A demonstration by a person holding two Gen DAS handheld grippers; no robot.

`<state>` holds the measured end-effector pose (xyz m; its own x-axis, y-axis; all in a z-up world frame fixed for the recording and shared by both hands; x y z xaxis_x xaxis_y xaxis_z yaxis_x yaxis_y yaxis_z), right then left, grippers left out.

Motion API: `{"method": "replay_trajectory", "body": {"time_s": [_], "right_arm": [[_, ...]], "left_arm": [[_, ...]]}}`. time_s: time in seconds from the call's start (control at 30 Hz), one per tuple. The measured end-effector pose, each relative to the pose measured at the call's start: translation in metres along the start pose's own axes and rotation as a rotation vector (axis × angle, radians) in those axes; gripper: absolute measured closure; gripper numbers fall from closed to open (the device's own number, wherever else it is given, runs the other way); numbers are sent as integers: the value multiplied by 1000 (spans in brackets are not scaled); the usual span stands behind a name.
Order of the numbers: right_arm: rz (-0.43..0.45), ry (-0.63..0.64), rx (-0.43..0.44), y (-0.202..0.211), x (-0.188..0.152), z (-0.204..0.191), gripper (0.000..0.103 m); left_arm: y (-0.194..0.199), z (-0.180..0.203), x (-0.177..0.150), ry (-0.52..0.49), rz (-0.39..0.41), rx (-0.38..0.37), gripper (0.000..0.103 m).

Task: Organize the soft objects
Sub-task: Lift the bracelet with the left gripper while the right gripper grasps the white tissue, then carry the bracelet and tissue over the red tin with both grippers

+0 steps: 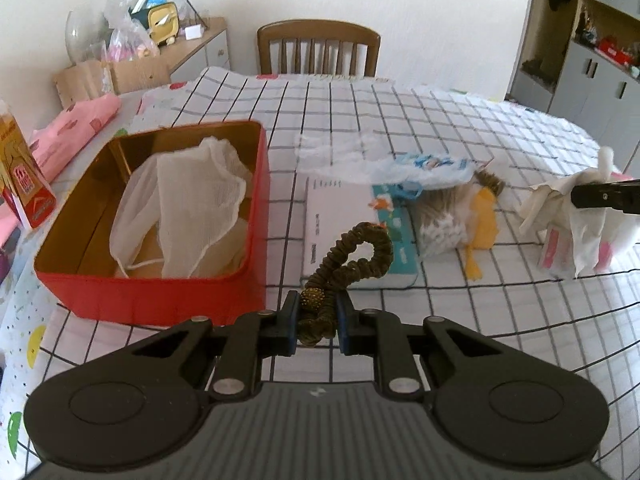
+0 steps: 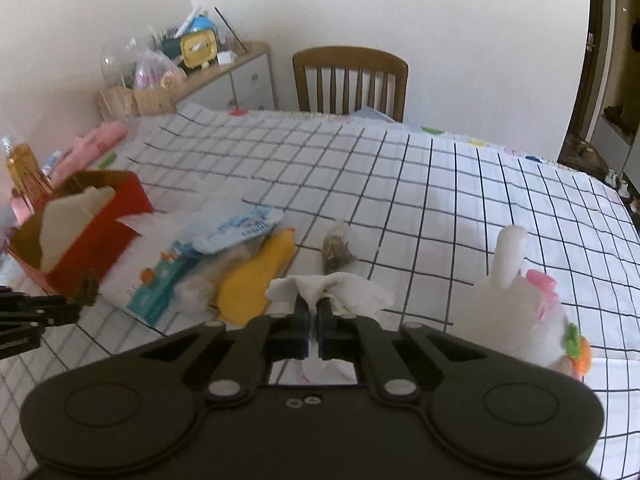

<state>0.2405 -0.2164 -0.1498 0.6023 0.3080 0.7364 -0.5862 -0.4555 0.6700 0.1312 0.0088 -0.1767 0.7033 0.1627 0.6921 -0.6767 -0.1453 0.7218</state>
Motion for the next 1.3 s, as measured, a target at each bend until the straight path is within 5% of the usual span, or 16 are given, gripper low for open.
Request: {"method": "replay_trajectory", "body": {"time_s": [0.6, 1.3], "right_arm": [[151, -21, 168, 69, 46, -53, 100], [221, 54, 337, 62, 108, -176, 100]], "left_arm": [[43, -4, 46, 32, 55, -141, 85], [69, -95, 90, 27, 136, -60, 85]]}}
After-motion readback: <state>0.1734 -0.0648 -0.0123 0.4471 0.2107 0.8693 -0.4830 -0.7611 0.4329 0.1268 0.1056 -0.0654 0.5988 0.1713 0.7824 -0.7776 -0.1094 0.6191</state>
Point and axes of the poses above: each gripper's, at about its wrist camera, not at the fingertips, and y roughly against the way its jaws point, z to its right, x to its top, the point moved 10 cm from there along -y, roughly the way its jaws point, and after that the axes turned 2 degrees about z, right-handed, at the moved point
